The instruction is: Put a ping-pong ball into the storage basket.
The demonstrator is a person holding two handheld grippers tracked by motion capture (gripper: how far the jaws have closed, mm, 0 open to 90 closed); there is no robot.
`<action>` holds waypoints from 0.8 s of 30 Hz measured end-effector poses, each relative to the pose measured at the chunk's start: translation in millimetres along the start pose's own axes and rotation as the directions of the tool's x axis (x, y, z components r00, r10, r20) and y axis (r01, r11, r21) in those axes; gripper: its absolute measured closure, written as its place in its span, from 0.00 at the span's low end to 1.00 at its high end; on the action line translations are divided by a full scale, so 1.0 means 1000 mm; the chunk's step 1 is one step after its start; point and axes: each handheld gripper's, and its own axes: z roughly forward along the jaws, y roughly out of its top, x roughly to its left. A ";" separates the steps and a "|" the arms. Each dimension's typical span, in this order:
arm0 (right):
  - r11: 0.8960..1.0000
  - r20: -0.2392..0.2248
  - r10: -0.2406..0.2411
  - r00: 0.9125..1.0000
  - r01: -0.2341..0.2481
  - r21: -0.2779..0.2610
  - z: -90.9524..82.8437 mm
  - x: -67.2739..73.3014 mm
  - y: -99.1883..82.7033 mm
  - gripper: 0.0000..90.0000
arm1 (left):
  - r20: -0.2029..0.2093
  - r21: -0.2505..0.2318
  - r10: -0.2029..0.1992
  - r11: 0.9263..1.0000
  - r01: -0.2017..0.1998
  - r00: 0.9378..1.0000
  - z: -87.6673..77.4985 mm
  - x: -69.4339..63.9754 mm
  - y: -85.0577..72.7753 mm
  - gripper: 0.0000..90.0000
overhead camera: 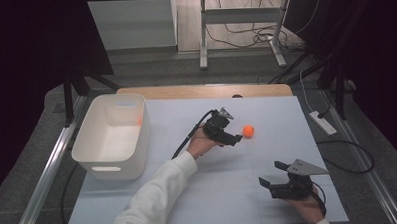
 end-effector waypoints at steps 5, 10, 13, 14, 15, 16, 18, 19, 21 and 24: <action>1.000 -0.001 0.001 1.000 -0.001 -0.004 -0.001 0.000 0.000 0.14 | 0.007 0.010 0.005 1.000 -0.005 1.000 0.003 -0.002 0.003 0.23; 1.000 -0.002 -0.003 1.000 0.003 -0.006 -0.001 0.000 0.000 0.14 | 0.002 0.023 0.009 1.000 -0.009 1.000 0.008 -0.004 0.006 0.23; 1.000 -0.001 -0.003 1.000 0.003 -0.004 -0.002 0.000 0.000 0.14 | 0.000 0.029 0.011 1.000 -0.011 1.000 0.010 -0.004 0.006 0.23; 1.000 -0.003 -0.002 1.000 0.002 -0.007 -0.001 0.000 0.000 0.14 | -0.001 0.031 0.009 0.999 -0.009 1.000 0.011 -0.004 0.006 0.23; 1.000 -0.004 -0.002 1.000 0.002 -0.007 -0.001 0.000 0.000 0.14 | -0.003 0.035 0.010 0.999 -0.010 1.000 0.013 -0.004 0.006 0.23; 1.000 -0.004 -0.002 1.000 0.002 -0.007 -0.001 0.000 0.000 0.14 | -0.003 0.035 0.010 0.999 -0.010 1.000 0.013 -0.004 0.006 0.23; 1.000 -0.005 -0.002 1.000 0.002 -0.007 -0.001 0.000 0.000 0.14 | -0.006 0.039 0.011 0.999 -0.011 1.000 0.015 -0.004 0.007 0.23; 1.000 -0.004 -0.003 1.000 0.002 -0.007 -0.001 0.000 0.000 0.14 | -0.007 0.041 0.013 0.999 -0.013 1.000 0.016 -0.004 0.007 0.23; 1.000 -0.005 -0.002 1.000 0.002 -0.007 -0.001 0.000 0.000 0.14 | -0.006 0.043 0.013 0.999 -0.013 1.000 0.017 -0.004 0.007 0.23; 1.000 -0.004 0.000 1.000 0.000 -0.007 -0.001 0.000 0.000 0.14 | -0.007 0.051 0.014 0.999 -0.014 1.000 0.020 -0.003 0.006 0.23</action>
